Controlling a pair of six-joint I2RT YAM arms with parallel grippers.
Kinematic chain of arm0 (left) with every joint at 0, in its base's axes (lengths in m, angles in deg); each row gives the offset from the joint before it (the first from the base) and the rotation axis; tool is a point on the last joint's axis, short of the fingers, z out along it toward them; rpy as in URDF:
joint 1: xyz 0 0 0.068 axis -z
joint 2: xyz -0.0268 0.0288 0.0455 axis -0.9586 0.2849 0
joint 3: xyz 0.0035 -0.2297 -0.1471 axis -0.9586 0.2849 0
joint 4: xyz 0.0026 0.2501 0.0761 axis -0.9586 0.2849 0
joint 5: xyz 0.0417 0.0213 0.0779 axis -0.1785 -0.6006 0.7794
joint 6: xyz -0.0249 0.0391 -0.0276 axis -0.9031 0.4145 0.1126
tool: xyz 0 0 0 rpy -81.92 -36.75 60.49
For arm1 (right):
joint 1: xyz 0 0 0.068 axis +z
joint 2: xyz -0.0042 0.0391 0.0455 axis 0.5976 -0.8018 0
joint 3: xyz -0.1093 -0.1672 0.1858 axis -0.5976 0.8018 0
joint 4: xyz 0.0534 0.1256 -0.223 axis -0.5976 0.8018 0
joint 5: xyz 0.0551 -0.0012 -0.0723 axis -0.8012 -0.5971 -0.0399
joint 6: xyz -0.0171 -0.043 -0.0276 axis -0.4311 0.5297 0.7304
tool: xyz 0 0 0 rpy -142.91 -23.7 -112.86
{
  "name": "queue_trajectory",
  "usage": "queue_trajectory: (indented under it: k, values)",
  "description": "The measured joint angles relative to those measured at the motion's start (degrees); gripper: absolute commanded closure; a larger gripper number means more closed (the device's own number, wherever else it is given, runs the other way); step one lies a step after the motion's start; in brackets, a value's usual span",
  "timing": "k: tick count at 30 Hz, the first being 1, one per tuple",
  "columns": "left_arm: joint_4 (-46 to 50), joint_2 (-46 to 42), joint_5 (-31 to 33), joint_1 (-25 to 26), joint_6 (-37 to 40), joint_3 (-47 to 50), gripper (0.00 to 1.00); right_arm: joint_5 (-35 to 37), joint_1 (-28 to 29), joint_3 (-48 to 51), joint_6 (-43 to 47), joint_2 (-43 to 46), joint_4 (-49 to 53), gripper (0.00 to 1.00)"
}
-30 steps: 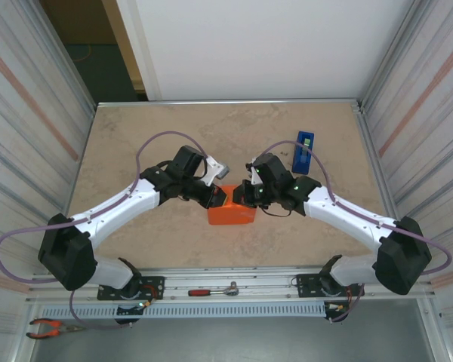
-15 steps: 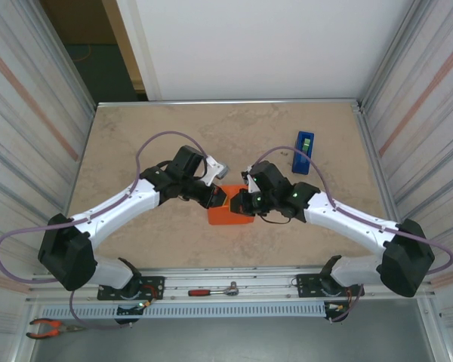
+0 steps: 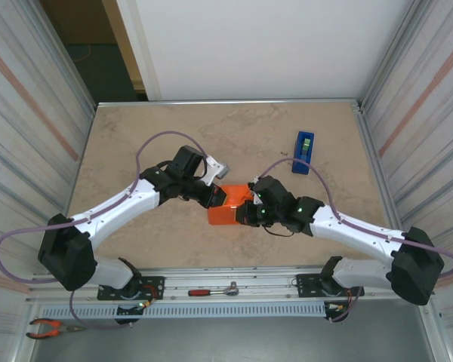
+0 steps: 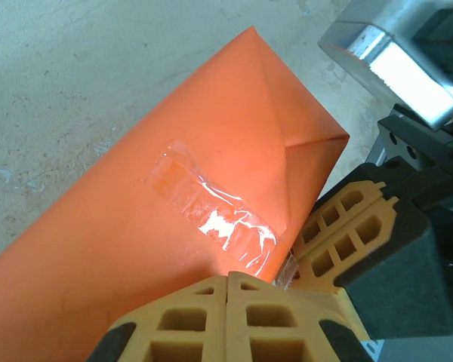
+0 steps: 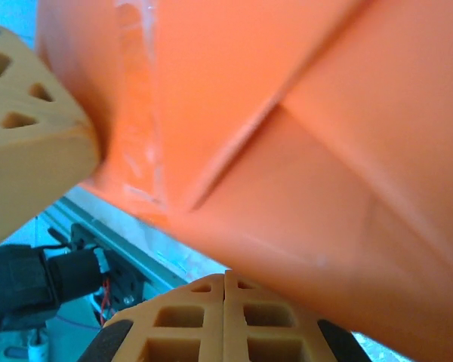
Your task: Wrap the gift box in paper
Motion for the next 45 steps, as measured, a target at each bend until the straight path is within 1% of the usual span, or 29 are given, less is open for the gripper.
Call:
queue_trajectory:
  k: [5, 7, 25, 27, 33, 36, 40, 45]
  values:
    - [-0.13, 0.0, 0.04, 0.0, 0.0, 0.04, 1.0, 3.89, 0.04, 2.25, -2.36, 0.15, -3.93, 1.0]
    - [-0.26, 0.0, 0.17, 0.0, 0.0, 0.07, 1.0, 4.42, 0.04, 2.38, -2.89, 0.15, -5.09, 1.0]
    - [-0.83, -0.04, 0.79, 0.0, 0.0, 0.22, 1.0, 5.75, 1.16, 2.43, -4.57, -1.11, -7.52, 1.0]
    - [-0.81, -0.09, 0.79, 0.0, 0.0, 0.22, 1.0, 6.03, 1.64, 2.93, -4.61, 0.13, -6.95, 1.0]
    - [-0.83, -0.09, 0.76, 0.0, 0.0, 0.24, 1.0, 7.21, 2.71, 5.11, -5.4, 7.96, -3.21, 1.0]
    - [-0.83, -0.11, 0.66, 0.0, 0.0, 0.26, 1.0, 7.48, 3.15, 5.09, -5.7, 9.7, -2.69, 1.0]
    - [-0.83, -0.09, 0.63, 0.0, 0.0, 0.26, 1.0, 7.43, 3.58, 4.44, -5.66, 9.03, -2.01, 1.0]
    - [-0.83, -0.11, 0.63, 0.0, 0.0, 0.26, 1.0, 7.19, 4.22, 0.7, -5.6, 4.13, -2.47, 1.0]
